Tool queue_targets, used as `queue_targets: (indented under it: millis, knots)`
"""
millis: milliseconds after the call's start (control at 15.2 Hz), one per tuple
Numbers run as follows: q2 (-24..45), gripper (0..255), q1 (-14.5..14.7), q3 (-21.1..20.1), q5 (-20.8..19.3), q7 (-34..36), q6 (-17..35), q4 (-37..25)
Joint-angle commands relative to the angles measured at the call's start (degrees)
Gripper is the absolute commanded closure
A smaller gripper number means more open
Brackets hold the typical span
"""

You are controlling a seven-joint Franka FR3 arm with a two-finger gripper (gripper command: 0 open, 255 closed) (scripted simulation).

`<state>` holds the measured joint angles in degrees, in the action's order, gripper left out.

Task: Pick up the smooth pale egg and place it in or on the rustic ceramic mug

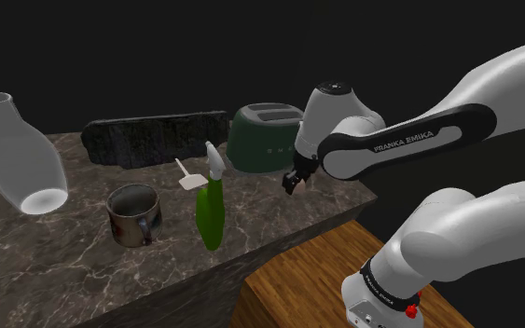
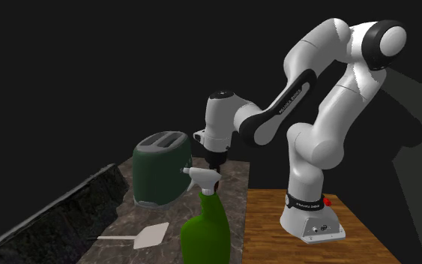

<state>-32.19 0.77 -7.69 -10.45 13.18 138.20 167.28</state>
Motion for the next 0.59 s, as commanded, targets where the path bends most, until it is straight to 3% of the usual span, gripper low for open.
queue_targets:
  millis: [0,528]
  knots:
    - [-1.41,255,0.38,0.21,0.45,-0.47,-2.0,-0.57]
    - [-6.42,255,1.36,1.03,1.73,-2.4,-10.42,-4.07]
